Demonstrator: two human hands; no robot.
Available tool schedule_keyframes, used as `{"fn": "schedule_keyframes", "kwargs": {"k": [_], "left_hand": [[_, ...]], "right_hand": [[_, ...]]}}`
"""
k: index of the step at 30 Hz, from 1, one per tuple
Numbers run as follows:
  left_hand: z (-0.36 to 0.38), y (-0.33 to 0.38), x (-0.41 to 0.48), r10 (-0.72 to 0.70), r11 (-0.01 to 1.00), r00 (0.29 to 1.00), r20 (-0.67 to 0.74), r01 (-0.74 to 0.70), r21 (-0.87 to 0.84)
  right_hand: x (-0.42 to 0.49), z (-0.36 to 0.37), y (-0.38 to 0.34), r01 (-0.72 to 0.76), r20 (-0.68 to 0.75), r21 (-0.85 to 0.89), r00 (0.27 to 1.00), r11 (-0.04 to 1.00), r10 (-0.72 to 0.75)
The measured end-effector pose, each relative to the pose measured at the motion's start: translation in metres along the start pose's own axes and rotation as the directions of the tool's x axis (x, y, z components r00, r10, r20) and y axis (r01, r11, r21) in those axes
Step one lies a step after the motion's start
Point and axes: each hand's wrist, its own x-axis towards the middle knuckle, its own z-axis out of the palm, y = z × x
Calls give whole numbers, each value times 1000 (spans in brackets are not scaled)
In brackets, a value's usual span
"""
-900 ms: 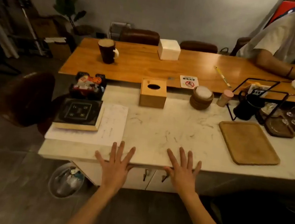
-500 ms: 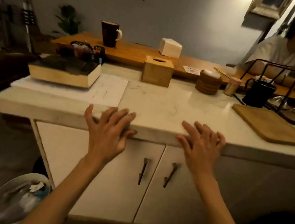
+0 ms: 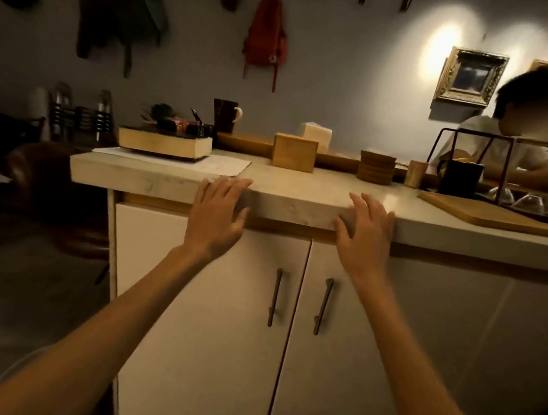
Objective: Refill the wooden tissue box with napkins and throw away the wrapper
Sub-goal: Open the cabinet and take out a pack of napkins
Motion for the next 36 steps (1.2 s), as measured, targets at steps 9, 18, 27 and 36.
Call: {"fn": "schedule_keyframes", "kwargs": {"k": [9, 18, 27, 36], "left_hand": [[27, 9, -82, -548, 743, 813, 196, 581, -332], [-8, 70, -56, -742, 71, 410, 530, 834, -547], [-55, 61, -95, -755, 98, 373, 540, 878, -469], [-186, -18, -132, -693, 535, 445, 567, 845, -8]], "right_hand": [[-120, 85, -38, -727, 684, 502, 665, 469, 299], [-187, 32, -52, -630, 777, 530, 629, 568, -26], [-209, -31, -106, -367, 495, 750, 863, 551, -99], [-228, 10, -186, 274, 507, 602, 595, 750, -624]]}}
